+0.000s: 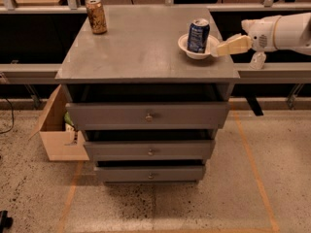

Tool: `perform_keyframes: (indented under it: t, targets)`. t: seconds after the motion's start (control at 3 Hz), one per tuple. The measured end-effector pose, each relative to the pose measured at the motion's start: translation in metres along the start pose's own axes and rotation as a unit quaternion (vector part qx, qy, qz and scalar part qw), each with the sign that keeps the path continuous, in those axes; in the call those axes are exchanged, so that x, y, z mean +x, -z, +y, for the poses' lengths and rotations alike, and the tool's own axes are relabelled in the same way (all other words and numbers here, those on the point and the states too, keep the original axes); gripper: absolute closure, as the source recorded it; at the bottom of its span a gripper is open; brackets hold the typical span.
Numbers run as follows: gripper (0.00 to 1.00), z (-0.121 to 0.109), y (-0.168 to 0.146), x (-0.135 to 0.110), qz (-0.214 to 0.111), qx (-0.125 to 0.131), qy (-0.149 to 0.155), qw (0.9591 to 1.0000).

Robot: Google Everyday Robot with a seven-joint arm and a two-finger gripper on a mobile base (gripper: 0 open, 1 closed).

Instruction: Pick pepsi can from paper bowl and place on counter

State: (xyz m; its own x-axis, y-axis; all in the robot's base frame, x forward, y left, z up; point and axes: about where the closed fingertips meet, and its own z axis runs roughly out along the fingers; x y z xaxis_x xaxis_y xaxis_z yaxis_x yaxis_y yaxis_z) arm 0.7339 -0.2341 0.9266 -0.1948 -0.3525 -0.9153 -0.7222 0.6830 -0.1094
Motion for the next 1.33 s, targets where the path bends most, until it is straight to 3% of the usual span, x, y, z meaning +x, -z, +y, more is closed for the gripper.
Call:
perform_keyframes:
  t: [0.33, 0.67, 1.33]
  targets:
    - [0.0, -0.006, -0.037, -0.007, 0.016, -0.001, -0.019, 0.9997]
    - [0.0, -0.003, -0.049, -0.01, 0.02, -0.004, -0.028, 0.9994]
    - [0.0, 0.001, -0.077, -0.024, -0.045, -0.003, -0.043, 0.9981]
